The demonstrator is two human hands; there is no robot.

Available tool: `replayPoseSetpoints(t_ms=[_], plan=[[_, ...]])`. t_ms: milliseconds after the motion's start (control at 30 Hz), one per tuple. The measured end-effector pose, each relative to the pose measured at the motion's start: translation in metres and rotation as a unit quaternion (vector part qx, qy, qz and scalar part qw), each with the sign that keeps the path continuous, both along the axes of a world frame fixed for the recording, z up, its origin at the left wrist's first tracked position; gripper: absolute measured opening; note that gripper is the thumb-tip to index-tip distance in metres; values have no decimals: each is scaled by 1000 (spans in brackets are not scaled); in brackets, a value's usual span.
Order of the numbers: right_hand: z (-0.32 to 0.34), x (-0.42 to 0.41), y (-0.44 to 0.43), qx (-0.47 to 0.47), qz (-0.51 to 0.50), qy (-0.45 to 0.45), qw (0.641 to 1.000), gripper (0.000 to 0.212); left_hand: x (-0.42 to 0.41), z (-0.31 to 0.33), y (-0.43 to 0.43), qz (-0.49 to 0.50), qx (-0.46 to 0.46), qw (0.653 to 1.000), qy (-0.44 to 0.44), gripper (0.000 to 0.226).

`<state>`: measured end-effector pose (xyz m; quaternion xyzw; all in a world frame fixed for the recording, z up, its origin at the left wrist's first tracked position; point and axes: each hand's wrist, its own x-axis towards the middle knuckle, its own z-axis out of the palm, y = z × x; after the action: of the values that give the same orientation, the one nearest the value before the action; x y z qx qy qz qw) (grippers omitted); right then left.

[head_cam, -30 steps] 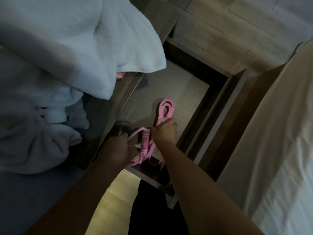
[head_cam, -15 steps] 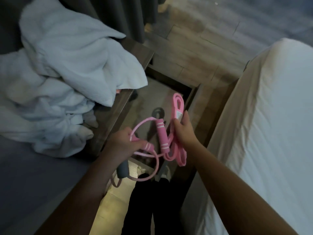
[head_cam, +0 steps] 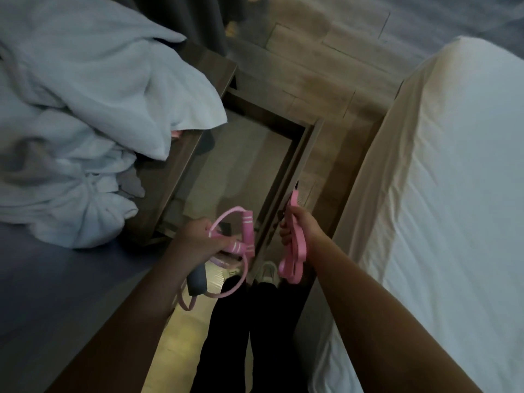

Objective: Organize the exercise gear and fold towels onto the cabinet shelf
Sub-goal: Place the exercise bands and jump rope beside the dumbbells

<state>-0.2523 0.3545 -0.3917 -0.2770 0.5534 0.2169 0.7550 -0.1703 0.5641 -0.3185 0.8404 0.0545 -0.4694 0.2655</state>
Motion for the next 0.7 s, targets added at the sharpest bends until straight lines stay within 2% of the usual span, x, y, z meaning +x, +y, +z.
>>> replayPoseSetpoints(t_ms=[100,233,500,700], plan=[[2,6,1,12,6,-9,1000,28,-2,6,14,-31,35,999,-10,32],[2,19,5,28,46,-23,998,27,-2,12,36,-32,36,999,-12,43],[-12,71,50,63,65,-61,994,28,-1,8,83,35,42,998,-43,31],[-27,113,82,93,89,-68,989,36,2,-7,107,50,62,992,-97,44]])
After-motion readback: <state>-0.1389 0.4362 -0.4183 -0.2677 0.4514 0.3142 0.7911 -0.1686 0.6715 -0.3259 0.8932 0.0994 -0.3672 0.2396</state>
